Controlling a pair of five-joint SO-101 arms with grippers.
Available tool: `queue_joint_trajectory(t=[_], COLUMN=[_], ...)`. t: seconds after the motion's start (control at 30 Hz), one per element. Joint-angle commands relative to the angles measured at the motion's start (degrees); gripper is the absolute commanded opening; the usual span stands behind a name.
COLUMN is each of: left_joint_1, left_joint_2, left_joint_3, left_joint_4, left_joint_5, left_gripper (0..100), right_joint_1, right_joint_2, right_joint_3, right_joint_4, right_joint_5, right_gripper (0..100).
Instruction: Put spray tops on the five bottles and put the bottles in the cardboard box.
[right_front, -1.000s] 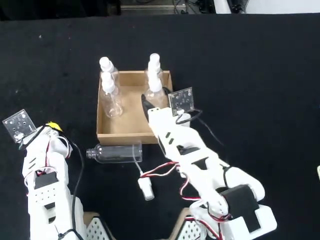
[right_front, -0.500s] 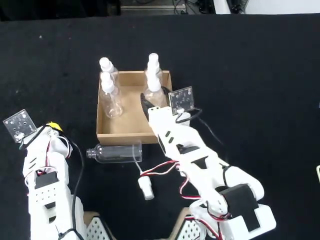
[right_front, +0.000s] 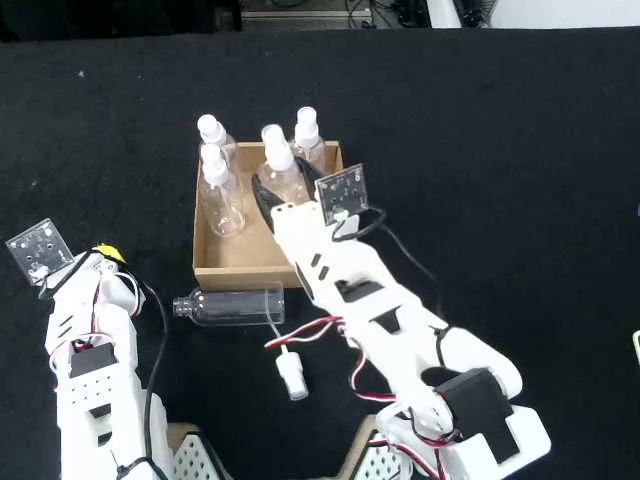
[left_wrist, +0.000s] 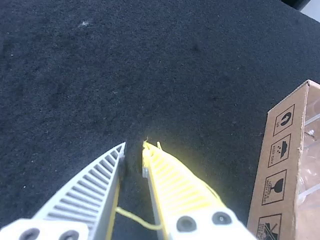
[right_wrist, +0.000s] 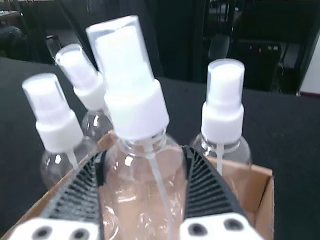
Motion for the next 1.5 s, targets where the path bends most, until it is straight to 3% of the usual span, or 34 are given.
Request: queue_joint_trajectory(t=[0.0,0.73,0.97,1.47], left_joint_1=[0.0,0.0,0.0,0.0], left_joint_2=[-0.6,-0.6,-0.6,-0.6], left_joint_3=[-0.5,-0.6,-0.6,-0.7], left_joint_4=[-1.6,-1.6,-1.6,-1.6], left_joint_5=[0.2,0.2,0.2,0.2], left_gripper=[4,4,4,4], right_joint_1=[-1.0,-0.9,-1.2,-3.3], right_joint_2=[0.5,15.1,15.1,14.9], right_joint_3=[-4.6,-13.4,-13.1,-11.9], right_joint_4=[-0.9,-1.0,-1.0,-0.9], right_joint_5=[-0.4,-0.3,-0.3,-0.3], right_gripper=[1.1,1.5,13.2,9.3])
